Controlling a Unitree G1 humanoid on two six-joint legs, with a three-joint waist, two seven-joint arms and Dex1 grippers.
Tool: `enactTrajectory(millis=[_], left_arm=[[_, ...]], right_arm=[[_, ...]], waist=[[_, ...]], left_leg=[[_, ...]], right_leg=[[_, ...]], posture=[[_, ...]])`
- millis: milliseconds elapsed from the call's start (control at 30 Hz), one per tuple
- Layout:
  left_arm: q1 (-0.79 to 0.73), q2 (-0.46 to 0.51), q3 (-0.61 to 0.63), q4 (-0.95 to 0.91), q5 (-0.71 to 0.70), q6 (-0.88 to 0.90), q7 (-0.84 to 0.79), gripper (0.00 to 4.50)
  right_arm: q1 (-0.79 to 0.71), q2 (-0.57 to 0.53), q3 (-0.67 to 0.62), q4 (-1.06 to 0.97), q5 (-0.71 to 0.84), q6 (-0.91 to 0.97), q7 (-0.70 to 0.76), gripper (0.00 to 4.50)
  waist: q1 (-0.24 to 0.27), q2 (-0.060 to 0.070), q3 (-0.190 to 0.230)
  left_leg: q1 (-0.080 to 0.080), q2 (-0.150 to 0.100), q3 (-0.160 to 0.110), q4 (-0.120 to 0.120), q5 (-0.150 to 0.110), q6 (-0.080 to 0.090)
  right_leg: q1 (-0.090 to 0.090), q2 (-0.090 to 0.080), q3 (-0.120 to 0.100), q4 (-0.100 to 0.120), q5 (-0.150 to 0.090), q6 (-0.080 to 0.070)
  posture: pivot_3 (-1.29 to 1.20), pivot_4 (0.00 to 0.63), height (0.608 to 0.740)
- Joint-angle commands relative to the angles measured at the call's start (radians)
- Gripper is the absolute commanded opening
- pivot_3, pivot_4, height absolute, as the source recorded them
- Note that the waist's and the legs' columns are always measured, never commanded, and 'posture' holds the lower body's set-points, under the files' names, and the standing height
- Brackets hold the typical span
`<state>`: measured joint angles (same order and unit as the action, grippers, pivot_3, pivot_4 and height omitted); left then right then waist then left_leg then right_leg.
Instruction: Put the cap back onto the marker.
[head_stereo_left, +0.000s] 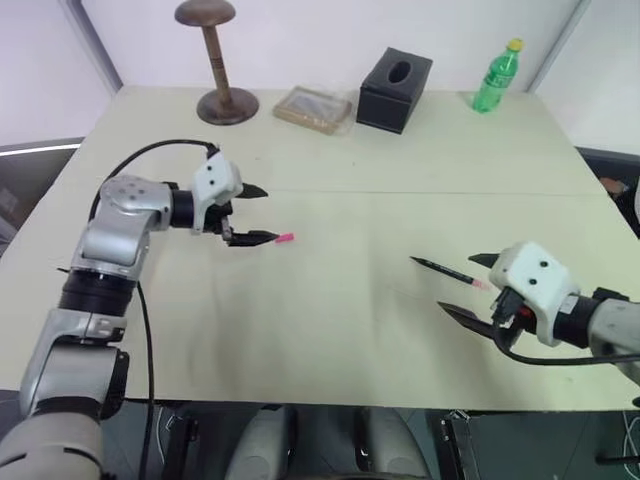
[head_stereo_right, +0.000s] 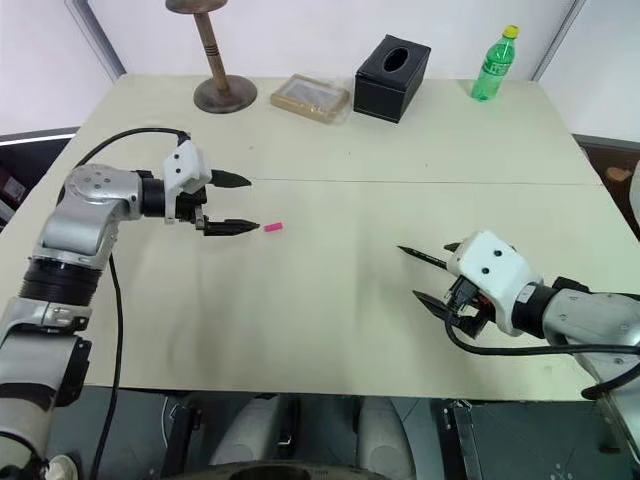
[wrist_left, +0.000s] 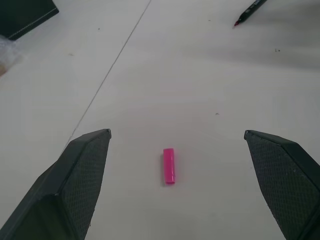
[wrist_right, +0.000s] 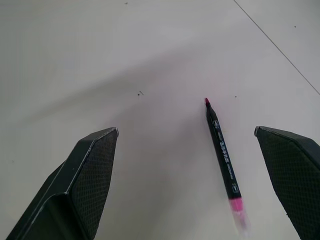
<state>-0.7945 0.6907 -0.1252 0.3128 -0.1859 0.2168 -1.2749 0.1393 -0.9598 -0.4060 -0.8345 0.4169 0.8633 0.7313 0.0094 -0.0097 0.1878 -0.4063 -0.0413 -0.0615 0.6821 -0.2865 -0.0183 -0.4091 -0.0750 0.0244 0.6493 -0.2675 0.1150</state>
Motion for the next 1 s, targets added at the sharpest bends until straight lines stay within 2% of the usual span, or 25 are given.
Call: enactTrajectory(millis=[33, 567, 1000], left_arm=[[-0.025, 0.02, 0.008, -0.027, -0.006, -0.006, -0.024, 4.47], [-0.015, -0.001, -0.013, -0.058, 0.009, 0.003, 0.006, 4.47], [-0.025, -0.011, -0.034, 0.022, 0.064, -0.081, 0.023, 4.47]], right_arm=[[-0.002, 0.01, -0.026, -0.038, 0.012, 0.0, -0.013, 4.5], [-0.025, 0.01, 0.002, -0.031, 0.012, -0.002, -0.028, 4.5], [-0.03, 0.01, 0.0, -0.028, 0.004, -0.002, -0.031, 4.5]], waist=[[0.0, 0.0, 0.0], [0.001, 0.0, 0.0], [0.001, 0.0, 0.0]], left_leg=[[0.0, 0.0, 0.0, 0.0, 0.0, 0.0], [0.0, 0.0, 0.0, 0.0, 0.0, 0.0], [0.0, 0.0, 0.0, 0.0, 0.0, 0.0]], right_leg=[[0.0, 0.0, 0.0, 0.0, 0.0, 0.0], [0.0, 0.0, 0.0, 0.0, 0.0, 0.0], [0.0, 0.0, 0.0, 0.0, 0.0, 0.0]], posture=[[0.0, 0.15, 0.74], [0.0, 0.15, 0.74], [0.0, 0.15, 0.74]])
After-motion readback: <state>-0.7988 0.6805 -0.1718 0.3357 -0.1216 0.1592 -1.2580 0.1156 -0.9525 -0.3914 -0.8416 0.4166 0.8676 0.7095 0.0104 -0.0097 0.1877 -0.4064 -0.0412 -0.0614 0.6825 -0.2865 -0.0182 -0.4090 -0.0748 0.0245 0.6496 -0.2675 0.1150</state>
